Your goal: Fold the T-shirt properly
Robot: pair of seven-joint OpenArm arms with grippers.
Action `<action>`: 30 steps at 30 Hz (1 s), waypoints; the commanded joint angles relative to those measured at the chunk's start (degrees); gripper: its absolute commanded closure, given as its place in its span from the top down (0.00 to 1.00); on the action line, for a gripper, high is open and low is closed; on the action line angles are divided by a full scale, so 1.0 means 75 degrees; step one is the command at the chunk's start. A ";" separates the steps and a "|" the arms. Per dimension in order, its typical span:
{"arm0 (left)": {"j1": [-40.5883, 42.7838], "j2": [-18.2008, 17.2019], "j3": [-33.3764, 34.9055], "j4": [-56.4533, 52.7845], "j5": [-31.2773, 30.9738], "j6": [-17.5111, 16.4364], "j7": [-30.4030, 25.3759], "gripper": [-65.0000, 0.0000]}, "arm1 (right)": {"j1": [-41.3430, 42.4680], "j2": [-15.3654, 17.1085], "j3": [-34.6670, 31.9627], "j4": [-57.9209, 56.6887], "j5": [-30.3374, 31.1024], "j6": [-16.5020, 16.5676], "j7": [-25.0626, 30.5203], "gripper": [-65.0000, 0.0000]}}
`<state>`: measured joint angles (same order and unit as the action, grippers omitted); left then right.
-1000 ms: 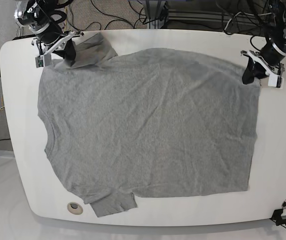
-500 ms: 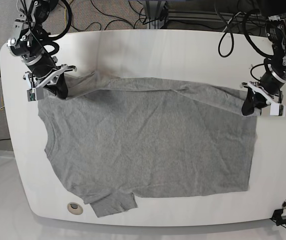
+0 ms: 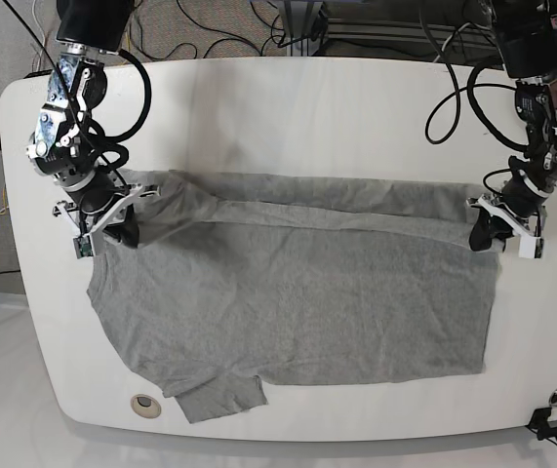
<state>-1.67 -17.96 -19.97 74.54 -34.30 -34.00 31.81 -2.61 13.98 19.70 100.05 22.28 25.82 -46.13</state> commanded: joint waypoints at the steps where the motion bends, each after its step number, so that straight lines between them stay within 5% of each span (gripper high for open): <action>1: -0.0299 -0.0120 -0.0040 0.0100 -0.0027 -0.0056 -0.0180 0.00 | 0.0506 0.0088 0.0028 -0.0323 -0.0246 0.0278 0.0190 0.00; 6: -0.0627 -0.0097 -0.0040 0.0089 0.0548 -0.0056 -0.0192 0.00 | 0.0999 0.0088 0.0028 -0.0921 -0.0574 0.0630 0.0214 0.00; 17: -0.1002 0.0102 -0.0051 -0.0345 0.1145 -0.0056 -0.0215 0.00 | 0.1515 0.0170 -0.0441 -0.2281 -0.0597 0.0618 0.1257 0.00; 21: -0.1002 0.0102 -0.0051 -0.0345 0.1145 -0.0056 -0.0215 0.24 | 0.1597 0.0170 -0.0500 -0.2644 -0.0597 0.0607 0.1456 0.00; 28: -0.1014 0.0067 -0.0040 -0.0345 0.1145 -0.0056 -0.0215 0.45 | 0.1831 0.0369 -0.0511 -0.2750 -0.0726 0.0560 0.1503 0.00; 30: -0.1014 0.0020 -0.0040 -0.0333 0.1145 -0.0056 -0.0215 0.54 | 0.1854 0.0358 -0.0476 -0.2714 -0.1242 0.0560 0.1503 0.17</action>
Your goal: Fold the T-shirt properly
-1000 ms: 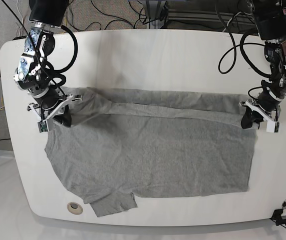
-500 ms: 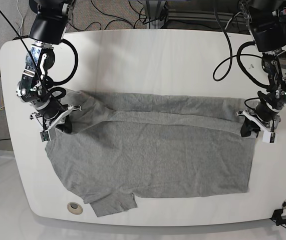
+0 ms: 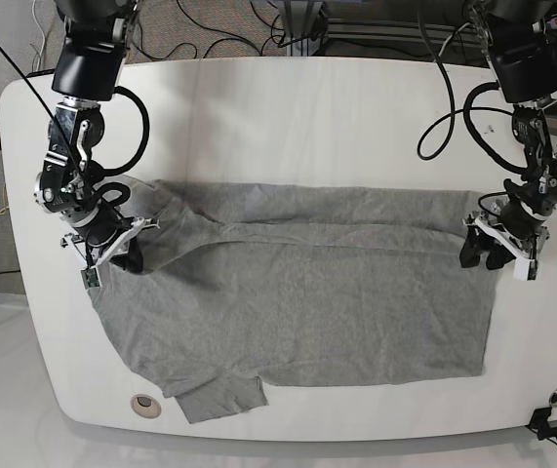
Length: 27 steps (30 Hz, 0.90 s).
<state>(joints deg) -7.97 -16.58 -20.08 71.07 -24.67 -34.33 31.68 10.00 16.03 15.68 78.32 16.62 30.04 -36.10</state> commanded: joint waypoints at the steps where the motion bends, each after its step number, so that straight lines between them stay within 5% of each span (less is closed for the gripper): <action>1: -0.0174 -0.0210 -0.0025 0.0130 -0.0140 -0.0012 -0.0198 0.57 | 0.0185 0.0072 0.0072 0.0194 -0.0687 -0.0003 0.0177 0.28; 4: -0.0174 -0.0257 -0.0025 0.0154 -0.0140 -0.0012 -0.0198 0.58 | 0.0126 0.0095 0.0083 0.0487 -0.0968 -0.0003 0.0177 0.58; 6: -0.0139 -0.0409 -0.0025 0.0177 -0.0070 -0.0012 -0.0198 0.58 | -0.0038 0.0095 0.0083 0.0804 -0.1331 -0.0003 0.0177 0.69; 11: 0.0318 -0.0421 -0.0049 0.1115 0.0751 -0.0047 -0.0280 0.58 | -0.0859 0.0084 0.0447 0.2093 -0.1871 -0.0003 0.0177 0.70; 15: 0.1279 -0.0409 -0.0037 0.1842 0.1243 -0.0047 -0.1253 0.58 | -0.1597 0.0072 0.0974 0.2632 -0.1871 -0.0003 0.0177 0.70; 27: 0.2557 -0.0398 -0.0189 0.2041 0.1489 -0.0012 -0.2648 0.58 | -0.2253 0.0037 0.2193 0.1261 -0.1742 0.0044 0.0951 0.70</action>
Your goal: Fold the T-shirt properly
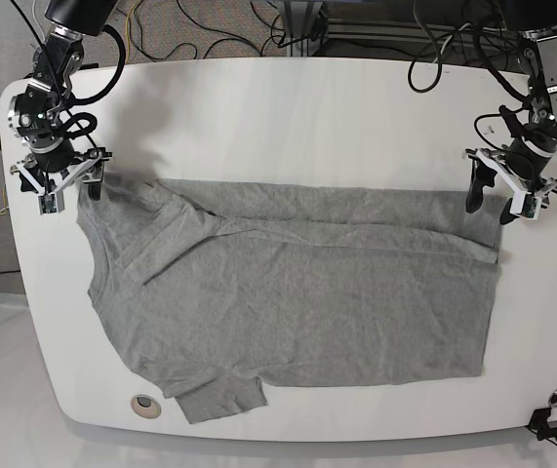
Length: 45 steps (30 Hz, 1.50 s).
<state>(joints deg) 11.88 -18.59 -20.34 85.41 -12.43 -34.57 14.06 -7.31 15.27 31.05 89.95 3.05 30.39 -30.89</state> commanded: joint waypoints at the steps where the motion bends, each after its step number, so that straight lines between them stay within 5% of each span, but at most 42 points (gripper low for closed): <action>1: -0.0043 -0.0118 -0.0283 0.0141 -0.0143 0.0020 -0.0322 0.58 | 0.0055 0.0139 0.0168 -0.0442 0.0185 -0.0002 0.0339 0.70; 19: -0.0019 -0.0036 -0.0436 0.0152 -0.0131 0.0020 -0.0346 0.58 | 0.0184 0.0139 0.0098 -0.1473 0.0795 0.0033 0.0515 0.70; 26: -0.0019 -0.0024 -0.0623 0.0141 -0.0131 0.0020 -0.0334 0.58 | 0.0207 0.0010 0.0098 -0.1567 0.0795 0.0443 0.0550 0.69; 36: -0.0171 -0.0024 -0.0975 -0.0469 -0.0166 0.0020 -0.0322 0.58 | 0.0207 -0.0025 0.0098 -0.1567 0.0795 0.0443 0.0550 0.07; 45: -0.0617 -0.0024 -0.1092 -0.1582 -0.0178 0.0020 -0.0310 0.59 | 0.0184 -0.0025 0.0098 -0.1567 0.0783 0.0443 0.0550 0.02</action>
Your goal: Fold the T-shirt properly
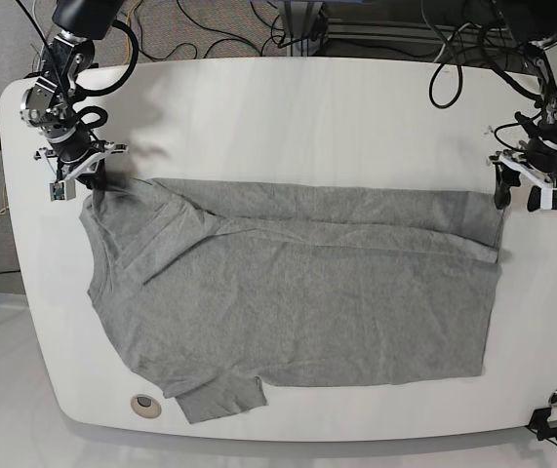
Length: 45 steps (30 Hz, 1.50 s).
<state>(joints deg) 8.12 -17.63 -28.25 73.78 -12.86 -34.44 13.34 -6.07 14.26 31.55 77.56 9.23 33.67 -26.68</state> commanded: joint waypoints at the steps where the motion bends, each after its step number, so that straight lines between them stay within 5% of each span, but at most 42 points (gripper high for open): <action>1: -0.0116 -0.0152 0.0010 -0.0161 -0.0119 0.0002 -0.0214 0.59 | 0.0017 0.0109 0.0031 0.0085 -0.0042 0.0006 -0.0012 0.02; 22: -0.0749 -0.0152 0.1018 -0.1298 -0.0108 -0.0033 -0.0249 0.58 | 0.0006 0.0109 0.0031 0.0097 -0.0030 0.0018 -0.0012 0.03; 25: -0.0737 -0.0152 0.1006 -0.1298 -0.0108 -0.0033 -0.0249 0.43 | 0.0006 0.0109 0.0031 0.0097 -0.0030 0.0018 -0.0012 0.02; 29: -0.0737 -0.0152 0.0995 -0.1298 -0.0096 -0.0033 -0.0249 0.00 | 0.0006 0.0109 0.0031 0.0097 -0.0030 0.0041 -0.0001 0.02; 33: -0.0737 -0.0152 0.0971 -0.1298 -0.0096 -0.0033 -0.0249 0.00 | 0.0029 0.0097 0.0031 0.0097 -0.0030 0.0393 -0.0001 0.00; 45: 0.0236 -0.0422 0.0959 -0.0513 -0.0084 -0.0033 -0.0249 0.00 | -0.0674 0.0109 0.0078 0.0835 -0.0030 0.0393 -0.0012 0.00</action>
<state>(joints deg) 9.56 -18.90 -20.78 68.16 -14.39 -34.59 9.89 -7.77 14.28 31.77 78.76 9.21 36.18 -26.59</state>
